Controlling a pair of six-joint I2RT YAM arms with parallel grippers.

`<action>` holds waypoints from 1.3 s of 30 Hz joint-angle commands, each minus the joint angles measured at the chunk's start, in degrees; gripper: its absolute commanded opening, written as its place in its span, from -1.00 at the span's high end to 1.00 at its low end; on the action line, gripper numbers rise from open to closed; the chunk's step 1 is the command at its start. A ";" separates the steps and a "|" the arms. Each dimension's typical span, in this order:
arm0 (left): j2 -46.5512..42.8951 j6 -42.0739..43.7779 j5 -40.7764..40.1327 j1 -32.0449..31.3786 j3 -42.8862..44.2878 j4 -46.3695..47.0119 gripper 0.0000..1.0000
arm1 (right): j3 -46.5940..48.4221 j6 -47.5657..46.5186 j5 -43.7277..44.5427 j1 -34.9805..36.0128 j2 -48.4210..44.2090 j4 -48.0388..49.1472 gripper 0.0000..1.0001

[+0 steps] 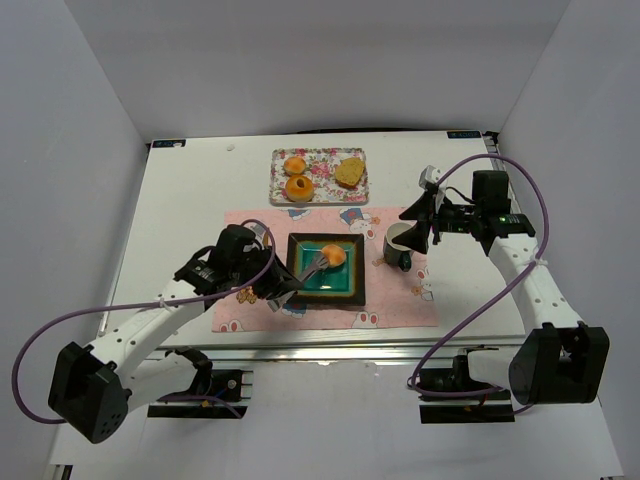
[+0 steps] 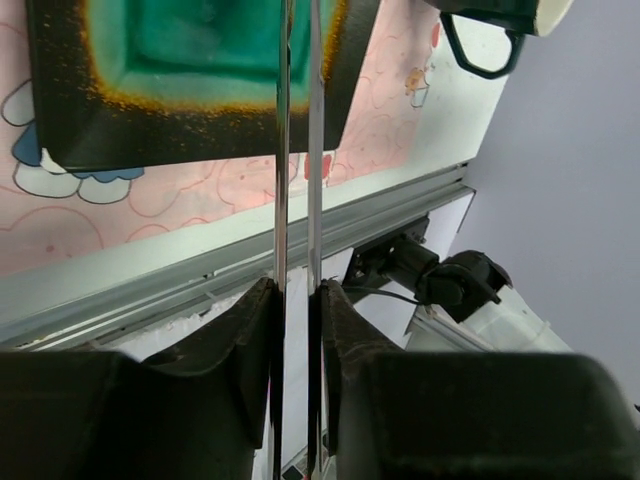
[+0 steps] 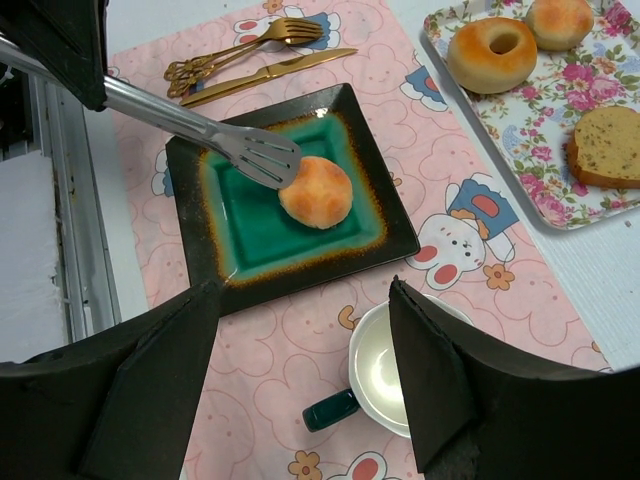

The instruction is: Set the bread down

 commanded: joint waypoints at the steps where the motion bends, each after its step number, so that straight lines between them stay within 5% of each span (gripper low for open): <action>1: -0.24 1.25 -1.23 -0.31 1.14 0.13 0.29 | 0.30 -0.09 -1.43 -0.29 -1.59 -0.17 -0.47; 5: -0.59 2.13 -1.67 -0.31 2.64 -2.15 0.13 | 0.21 0.00 -1.51 -0.29 -1.51 -0.08 -0.47; 20: -0.60 5.73 -5.54 -0.31 13.10 -13.58 0.09 | -0.40 -0.26 -1.95 -0.29 -1.24 0.45 -0.47; 39: 37.18 -2.61 1.22 10.85 29.78 23.06 0.13 | -1.72 2.46 -2.31 -0.29 -0.19 6.16 -0.47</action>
